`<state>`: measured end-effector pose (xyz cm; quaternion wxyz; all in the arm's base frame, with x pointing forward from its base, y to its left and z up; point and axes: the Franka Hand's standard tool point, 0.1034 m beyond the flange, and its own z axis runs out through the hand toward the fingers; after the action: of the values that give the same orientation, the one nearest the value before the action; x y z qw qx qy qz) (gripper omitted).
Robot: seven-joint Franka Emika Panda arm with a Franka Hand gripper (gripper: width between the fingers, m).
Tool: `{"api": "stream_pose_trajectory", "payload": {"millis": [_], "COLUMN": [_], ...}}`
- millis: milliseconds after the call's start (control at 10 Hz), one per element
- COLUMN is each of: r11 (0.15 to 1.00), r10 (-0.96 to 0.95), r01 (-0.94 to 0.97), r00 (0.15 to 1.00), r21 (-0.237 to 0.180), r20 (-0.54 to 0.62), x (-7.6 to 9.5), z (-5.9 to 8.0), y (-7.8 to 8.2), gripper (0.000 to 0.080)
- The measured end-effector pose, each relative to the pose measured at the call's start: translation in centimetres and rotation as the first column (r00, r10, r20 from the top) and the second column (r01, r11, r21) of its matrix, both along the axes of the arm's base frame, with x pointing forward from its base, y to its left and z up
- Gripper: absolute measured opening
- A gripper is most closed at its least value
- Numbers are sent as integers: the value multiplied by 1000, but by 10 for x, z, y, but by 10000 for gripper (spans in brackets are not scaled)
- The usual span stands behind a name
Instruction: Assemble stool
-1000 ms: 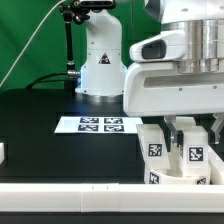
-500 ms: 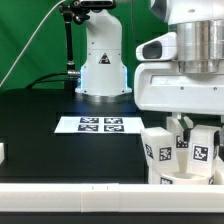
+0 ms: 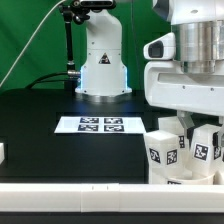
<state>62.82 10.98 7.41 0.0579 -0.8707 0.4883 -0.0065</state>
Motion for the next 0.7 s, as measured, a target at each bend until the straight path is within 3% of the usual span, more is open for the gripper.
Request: {"api": "stream_pose_trajectory", "payload": {"millis": [400, 700], "r11": [977, 814], "r10": [-213, -572], "r01": [213, 577], "r00": [977, 817], "r21": [23, 69], "r20": [-24, -81], "x": [0, 0], "z": [0, -1], "y": [1, 4], "gripper": [340, 340]}}
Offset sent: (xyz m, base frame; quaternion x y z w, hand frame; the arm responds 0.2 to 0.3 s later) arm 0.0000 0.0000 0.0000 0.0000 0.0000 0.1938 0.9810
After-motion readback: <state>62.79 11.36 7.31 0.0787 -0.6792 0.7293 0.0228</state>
